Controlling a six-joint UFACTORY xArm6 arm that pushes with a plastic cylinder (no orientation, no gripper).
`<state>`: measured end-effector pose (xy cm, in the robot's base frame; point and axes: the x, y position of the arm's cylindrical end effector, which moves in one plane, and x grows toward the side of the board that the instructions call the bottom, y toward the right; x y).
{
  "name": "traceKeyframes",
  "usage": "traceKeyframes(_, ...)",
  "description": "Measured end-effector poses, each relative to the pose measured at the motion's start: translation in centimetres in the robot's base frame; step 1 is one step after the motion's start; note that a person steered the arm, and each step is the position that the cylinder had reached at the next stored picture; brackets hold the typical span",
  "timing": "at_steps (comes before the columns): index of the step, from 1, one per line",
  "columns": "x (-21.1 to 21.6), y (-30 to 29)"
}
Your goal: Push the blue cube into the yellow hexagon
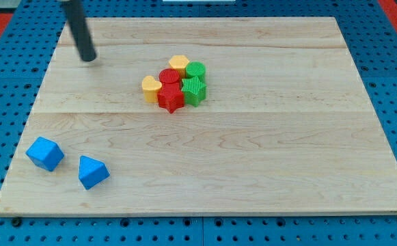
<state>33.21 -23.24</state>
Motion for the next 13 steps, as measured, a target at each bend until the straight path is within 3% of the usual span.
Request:
traceKeyframes(2,14.2,-6.1)
traceKeyframes(3,21.0,-6.2)
traceKeyframes(4,22.8,-3.4)
traceKeyframes(5,22.5,0.5)
traceKeyframes(6,19.1,2.2)
traceKeyframes(8,13.6,-3.6)
traceKeyframes(13,2.3,3.2)
